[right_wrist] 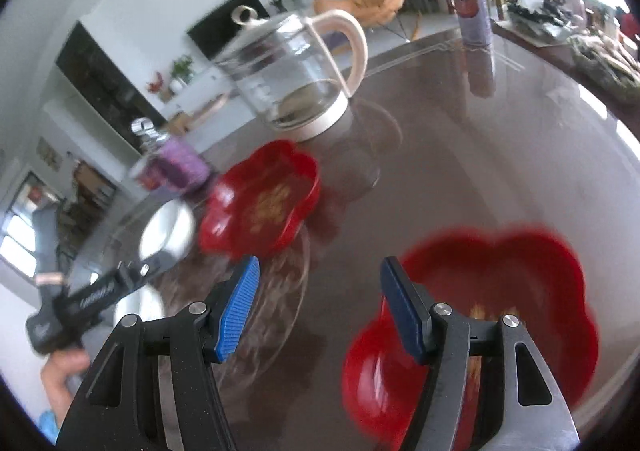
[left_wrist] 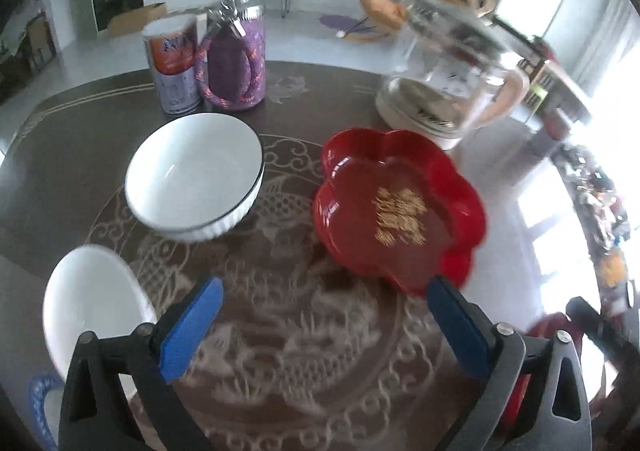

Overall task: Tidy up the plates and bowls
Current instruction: 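Reach the right gripper to the last red flower plate and grasp its rim, then carry the red plate onto the red plate stack and open the right gripper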

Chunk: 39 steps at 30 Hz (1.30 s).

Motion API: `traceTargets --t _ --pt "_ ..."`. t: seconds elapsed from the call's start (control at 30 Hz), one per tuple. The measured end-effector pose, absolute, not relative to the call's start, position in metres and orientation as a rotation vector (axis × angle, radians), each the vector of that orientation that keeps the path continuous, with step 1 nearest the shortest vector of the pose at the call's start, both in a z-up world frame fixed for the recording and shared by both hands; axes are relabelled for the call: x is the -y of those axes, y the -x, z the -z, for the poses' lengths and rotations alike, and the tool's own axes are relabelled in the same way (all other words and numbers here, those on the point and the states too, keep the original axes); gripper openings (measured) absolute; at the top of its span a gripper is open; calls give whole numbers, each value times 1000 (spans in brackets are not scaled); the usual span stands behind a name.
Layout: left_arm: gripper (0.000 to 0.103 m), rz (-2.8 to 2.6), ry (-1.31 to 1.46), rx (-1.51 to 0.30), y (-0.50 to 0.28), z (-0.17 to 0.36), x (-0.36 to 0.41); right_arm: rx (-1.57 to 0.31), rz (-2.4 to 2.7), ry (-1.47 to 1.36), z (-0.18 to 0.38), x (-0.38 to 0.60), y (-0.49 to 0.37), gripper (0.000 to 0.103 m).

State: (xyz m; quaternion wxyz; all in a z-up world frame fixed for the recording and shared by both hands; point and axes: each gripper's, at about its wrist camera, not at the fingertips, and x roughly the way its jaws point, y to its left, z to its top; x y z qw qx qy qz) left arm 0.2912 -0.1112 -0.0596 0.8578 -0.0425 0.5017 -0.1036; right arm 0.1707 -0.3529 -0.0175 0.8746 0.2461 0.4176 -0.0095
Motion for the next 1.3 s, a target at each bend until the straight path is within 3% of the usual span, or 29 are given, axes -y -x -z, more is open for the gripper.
traceTargets --t 0.37,0.43,0.53,0.57,0.6,0.67,0.9,1.3 --pt "71 165 77 -1120 -328 103 125 -1024 0 -567 68 354 -298 64" --pt "66 167 74 -1121 -332 106 127 -1031 -9 -554 70 354 -308 47" --pt "54 172 87 -1130 -338 111 129 -1059 -16 -537 81 348 -316 38" --pt "47 182 106 -1136 -340 114 129 -1058 -17 -538 83 348 -316 32" --pt "39 195 122 -1143 -342 117 129 -1054 -20 -550 85 349 -315 11" --pt "24 226 136 -1150 -345 122 134 -1042 -27 -568 86 351 -312 7" --pt "24 306 97 -1049 -305 87 140 -953 -66 -527 52 356 -266 8" --pt "25 585 30 -992 -181 11 197 -866 32 -566 -11 410 -98 9"
